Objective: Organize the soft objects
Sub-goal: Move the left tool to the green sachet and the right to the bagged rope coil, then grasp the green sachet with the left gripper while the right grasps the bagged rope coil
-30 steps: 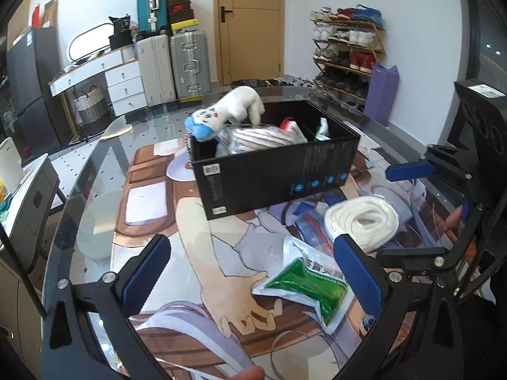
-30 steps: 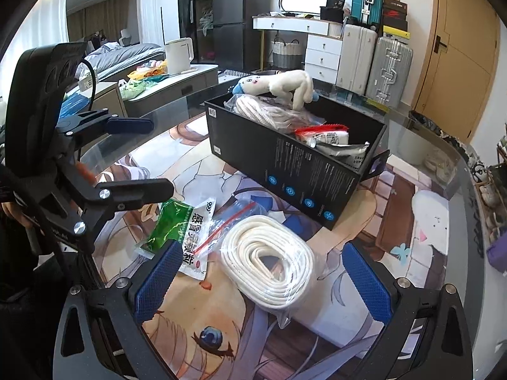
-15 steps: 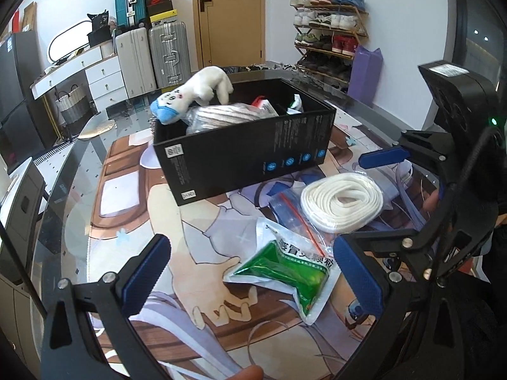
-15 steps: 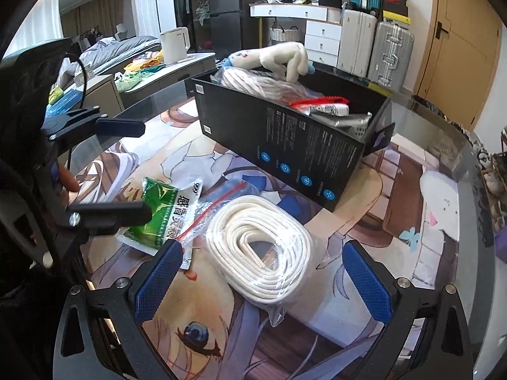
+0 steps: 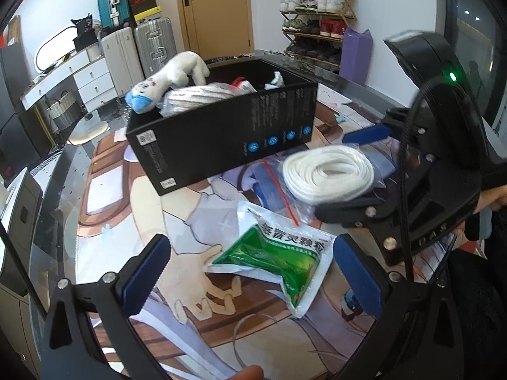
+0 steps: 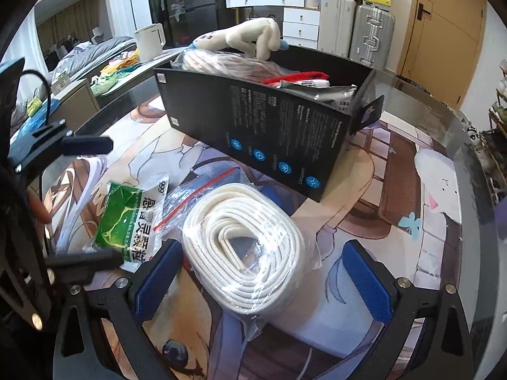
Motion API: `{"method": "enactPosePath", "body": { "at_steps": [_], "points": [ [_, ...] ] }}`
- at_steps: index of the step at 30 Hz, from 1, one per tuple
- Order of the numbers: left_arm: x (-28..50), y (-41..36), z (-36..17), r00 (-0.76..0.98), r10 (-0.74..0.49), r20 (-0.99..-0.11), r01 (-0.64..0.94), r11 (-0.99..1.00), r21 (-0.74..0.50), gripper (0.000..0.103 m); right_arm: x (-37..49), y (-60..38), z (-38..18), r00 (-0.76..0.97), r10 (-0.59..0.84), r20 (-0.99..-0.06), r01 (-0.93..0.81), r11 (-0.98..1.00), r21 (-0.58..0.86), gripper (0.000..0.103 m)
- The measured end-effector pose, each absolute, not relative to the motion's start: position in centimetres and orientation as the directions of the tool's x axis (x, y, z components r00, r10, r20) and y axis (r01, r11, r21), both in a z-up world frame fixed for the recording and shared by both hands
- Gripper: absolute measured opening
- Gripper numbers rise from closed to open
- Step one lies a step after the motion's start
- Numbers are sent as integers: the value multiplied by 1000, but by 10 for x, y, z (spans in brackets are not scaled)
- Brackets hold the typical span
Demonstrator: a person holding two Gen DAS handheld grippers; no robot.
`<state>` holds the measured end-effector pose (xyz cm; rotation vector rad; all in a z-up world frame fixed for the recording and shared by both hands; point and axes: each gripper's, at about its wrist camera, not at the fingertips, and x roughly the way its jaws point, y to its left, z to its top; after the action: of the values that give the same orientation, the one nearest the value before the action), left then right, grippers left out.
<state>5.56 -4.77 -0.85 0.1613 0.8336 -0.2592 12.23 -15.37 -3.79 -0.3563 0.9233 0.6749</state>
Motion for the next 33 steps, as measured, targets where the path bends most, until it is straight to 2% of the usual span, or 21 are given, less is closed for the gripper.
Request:
{"method": "enactPosePath", "body": {
  "at_steps": [10,22,25,27,33],
  "points": [
    [56,-55,-18,629,-124,-767,289,954,83,103,124,-157,-38,425,370,-826,-660,751,-3,102],
    [63,-44,-21,612,-125,-781,256,965,46,103,118,-153,-41,425,381,-821,-676,737,-7,101],
    [64,-42,-21,606,-132,-785,257,966,36,103,115,-151,-39,420,402,-814,-693,720,-2,91],
    [65,-41,-21,602,-136,-787,257,966,30,103,112,-150,-38,416,416,-809,-707,708,0,80],
    [67,-38,-22,594,-147,-791,263,965,18,103,109,-152,-35,405,430,-807,-725,688,3,63]
  ]
}}
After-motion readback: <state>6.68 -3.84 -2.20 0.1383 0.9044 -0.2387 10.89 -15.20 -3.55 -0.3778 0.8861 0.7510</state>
